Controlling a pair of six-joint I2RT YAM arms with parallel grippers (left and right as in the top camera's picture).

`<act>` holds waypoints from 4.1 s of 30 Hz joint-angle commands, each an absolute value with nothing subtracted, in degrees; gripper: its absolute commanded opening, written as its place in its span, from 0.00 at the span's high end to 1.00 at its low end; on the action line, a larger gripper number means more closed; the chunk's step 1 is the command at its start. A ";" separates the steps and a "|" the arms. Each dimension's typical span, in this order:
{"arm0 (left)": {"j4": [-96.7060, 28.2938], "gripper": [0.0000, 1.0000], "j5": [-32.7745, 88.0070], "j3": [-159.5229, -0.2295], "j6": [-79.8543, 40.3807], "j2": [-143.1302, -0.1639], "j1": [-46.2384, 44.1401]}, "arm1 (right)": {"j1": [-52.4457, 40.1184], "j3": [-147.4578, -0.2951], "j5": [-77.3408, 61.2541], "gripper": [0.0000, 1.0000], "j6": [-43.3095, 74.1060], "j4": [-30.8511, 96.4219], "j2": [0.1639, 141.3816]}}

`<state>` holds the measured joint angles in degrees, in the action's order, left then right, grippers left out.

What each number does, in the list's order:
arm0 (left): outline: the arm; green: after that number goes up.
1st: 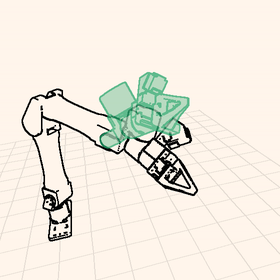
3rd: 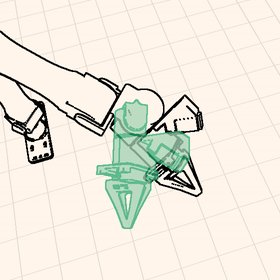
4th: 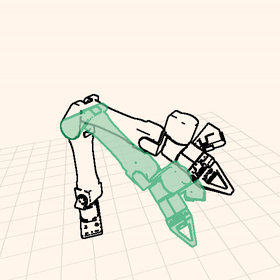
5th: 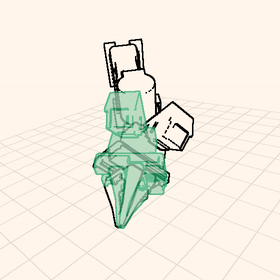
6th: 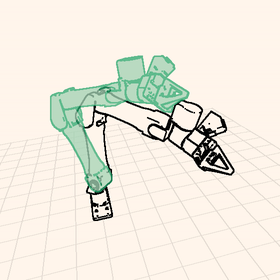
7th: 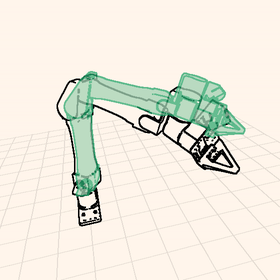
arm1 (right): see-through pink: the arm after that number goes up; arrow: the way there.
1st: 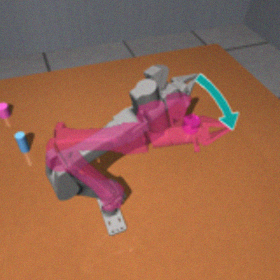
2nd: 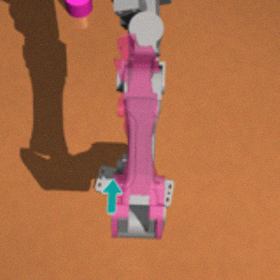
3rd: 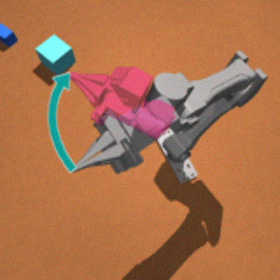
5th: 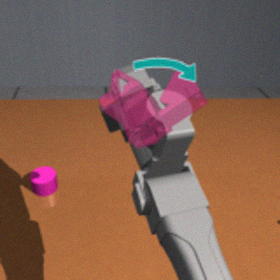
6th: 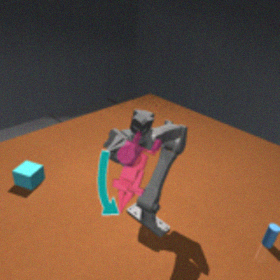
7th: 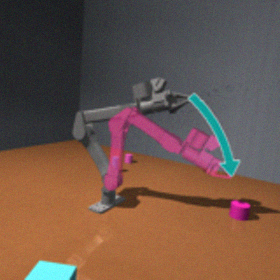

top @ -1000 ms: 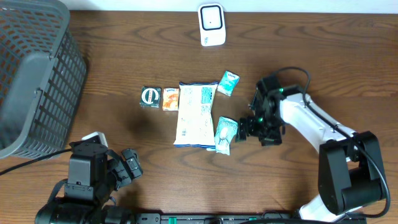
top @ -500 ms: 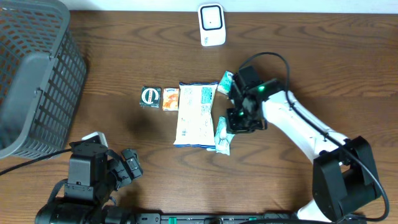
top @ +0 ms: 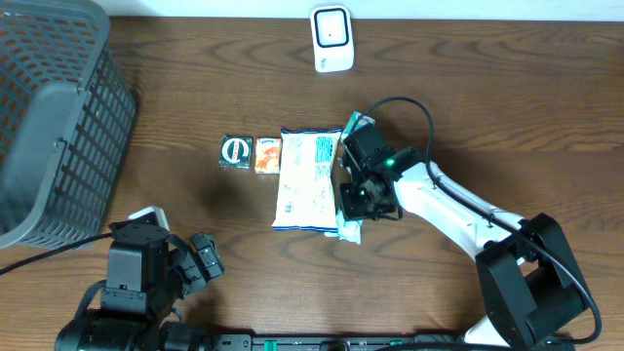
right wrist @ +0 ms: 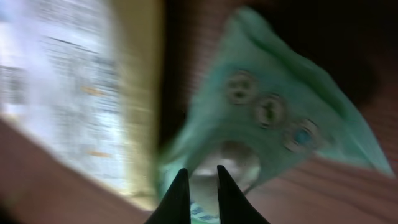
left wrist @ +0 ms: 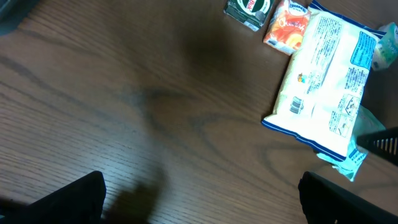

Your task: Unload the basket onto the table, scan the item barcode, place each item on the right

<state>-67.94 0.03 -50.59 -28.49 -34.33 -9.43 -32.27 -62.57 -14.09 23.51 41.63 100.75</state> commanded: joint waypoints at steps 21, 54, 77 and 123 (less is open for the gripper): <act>-68.07 0.02 -0.49 -50.46 -28.38 -34.09 -9.30 | -32.75 -74.24 5.48 0.53 19.49 63.68 100.40; -68.07 0.02 -0.49 -50.46 -28.38 -34.09 -9.30 | -41.52 -55.83 21.08 0.34 29.06 48.56 100.47; -68.10 0.02 -0.49 -50.46 -28.38 -34.09 -9.30 | -26.61 -69.63 -28.42 0.99 8.93 53.19 100.40; -68.07 0.02 -0.49 -50.46 -28.38 -34.09 -9.30 | 2.00 -62.98 -13.10 0.86 9.37 58.74 100.49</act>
